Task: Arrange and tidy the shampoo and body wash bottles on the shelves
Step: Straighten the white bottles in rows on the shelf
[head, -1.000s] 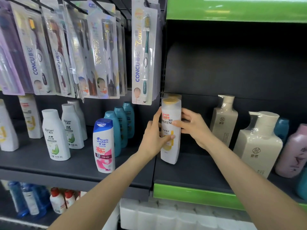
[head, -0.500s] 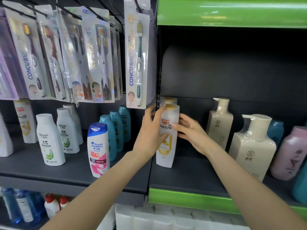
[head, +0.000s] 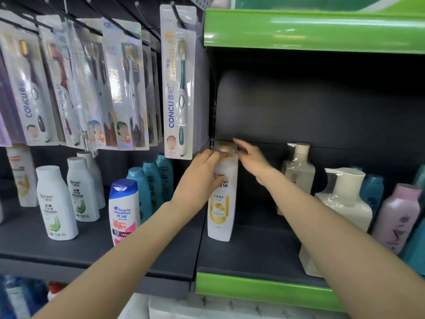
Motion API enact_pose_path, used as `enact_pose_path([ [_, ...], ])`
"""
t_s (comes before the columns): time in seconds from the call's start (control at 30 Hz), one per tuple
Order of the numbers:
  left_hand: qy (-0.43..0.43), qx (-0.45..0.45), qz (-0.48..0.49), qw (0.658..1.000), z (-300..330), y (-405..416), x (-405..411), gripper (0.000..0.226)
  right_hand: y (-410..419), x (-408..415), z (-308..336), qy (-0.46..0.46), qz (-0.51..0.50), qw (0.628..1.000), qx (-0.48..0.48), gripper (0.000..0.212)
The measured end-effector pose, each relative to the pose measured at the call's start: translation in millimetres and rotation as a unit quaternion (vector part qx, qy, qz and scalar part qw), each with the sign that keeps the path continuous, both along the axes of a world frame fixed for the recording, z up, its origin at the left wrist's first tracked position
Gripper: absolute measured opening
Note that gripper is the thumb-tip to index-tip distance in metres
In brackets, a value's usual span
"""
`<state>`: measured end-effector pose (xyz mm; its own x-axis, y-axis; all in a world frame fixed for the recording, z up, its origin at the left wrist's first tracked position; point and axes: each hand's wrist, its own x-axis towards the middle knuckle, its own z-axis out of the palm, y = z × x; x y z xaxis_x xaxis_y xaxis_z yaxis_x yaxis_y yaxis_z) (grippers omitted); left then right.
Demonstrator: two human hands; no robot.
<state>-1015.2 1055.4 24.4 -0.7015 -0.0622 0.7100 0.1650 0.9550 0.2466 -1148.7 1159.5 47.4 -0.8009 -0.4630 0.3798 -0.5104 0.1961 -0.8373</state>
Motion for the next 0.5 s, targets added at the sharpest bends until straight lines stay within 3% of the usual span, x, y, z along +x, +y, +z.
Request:
enact_pose_path([
  [0.17,0.002,0.003,0.004,1.0,-1,0,-2,0.049,-8,-9,3,-0.037,-0.023,0.999,-0.003,0.049],
  [0.3,0.005,0.015,0.002,1.0,0,-1,0,0.05,-12,-10,0,-0.056,-0.02,0.998,-0.004,0.038],
  [0.5,-0.002,0.018,0.007,1.0,-1,0,-3,0.05,0,-11,-9,-0.066,-0.064,0.993,-0.068,0.033],
])
